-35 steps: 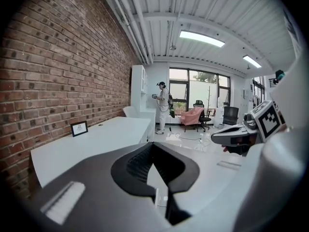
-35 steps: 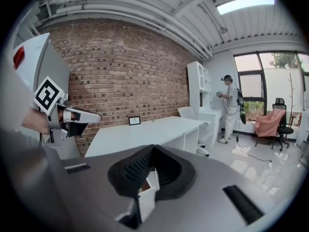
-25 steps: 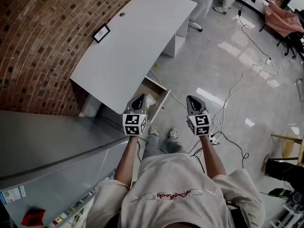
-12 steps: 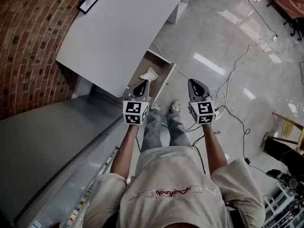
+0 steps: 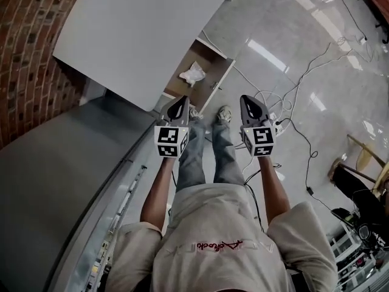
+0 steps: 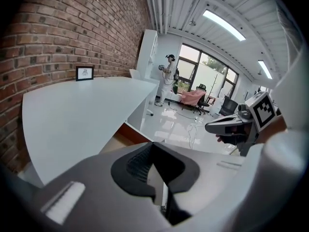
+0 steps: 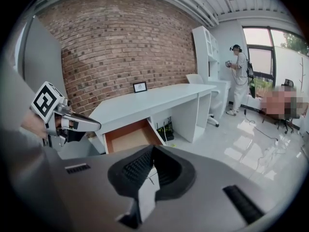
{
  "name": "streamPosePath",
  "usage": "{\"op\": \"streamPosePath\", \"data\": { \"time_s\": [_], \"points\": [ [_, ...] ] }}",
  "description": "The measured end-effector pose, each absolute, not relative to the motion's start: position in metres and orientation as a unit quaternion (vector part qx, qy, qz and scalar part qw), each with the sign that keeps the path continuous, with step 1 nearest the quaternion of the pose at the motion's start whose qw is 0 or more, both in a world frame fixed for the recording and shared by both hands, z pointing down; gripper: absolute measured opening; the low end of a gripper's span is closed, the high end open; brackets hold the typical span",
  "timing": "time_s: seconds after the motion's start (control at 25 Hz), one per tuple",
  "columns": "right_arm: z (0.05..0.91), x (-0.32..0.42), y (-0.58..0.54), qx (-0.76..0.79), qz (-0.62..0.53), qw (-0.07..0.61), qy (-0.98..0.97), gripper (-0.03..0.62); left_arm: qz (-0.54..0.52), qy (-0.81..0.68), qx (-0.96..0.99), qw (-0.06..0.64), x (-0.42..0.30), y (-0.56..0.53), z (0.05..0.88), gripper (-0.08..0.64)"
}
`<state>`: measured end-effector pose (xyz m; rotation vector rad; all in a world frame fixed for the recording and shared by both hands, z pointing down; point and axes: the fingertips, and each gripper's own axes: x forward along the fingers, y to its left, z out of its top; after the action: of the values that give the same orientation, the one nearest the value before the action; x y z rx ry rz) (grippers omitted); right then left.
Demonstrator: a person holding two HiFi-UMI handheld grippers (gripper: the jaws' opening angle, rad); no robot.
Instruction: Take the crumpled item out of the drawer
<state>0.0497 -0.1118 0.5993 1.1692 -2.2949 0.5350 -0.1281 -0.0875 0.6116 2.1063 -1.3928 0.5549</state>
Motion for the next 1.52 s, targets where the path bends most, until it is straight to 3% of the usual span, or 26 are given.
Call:
{"op": "streamPosePath", "data": {
  "time_s": [0.24,0.88,1.52],
  "points": [
    [0.638,0.035,-0.097,0.402,0.216,0.285,-0.843,0.012,0.218,-0.519,0.773,0.294,-0.137,-0.069,0.653,0.009],
    [0.732,0.0,-0.096,0.321,0.189,0.287,-0.883,0.012,0.202,-0.556,0.732,0.338,-0.142,-0.029,0.765,0.009],
    [0.771,-0.101,-0.138,0.111,-0.051,0.392,-0.912,0.012,0.168,-0.581,0.711,0.357,-0.156,-0.007,0.791,0.009]
  ]
}}
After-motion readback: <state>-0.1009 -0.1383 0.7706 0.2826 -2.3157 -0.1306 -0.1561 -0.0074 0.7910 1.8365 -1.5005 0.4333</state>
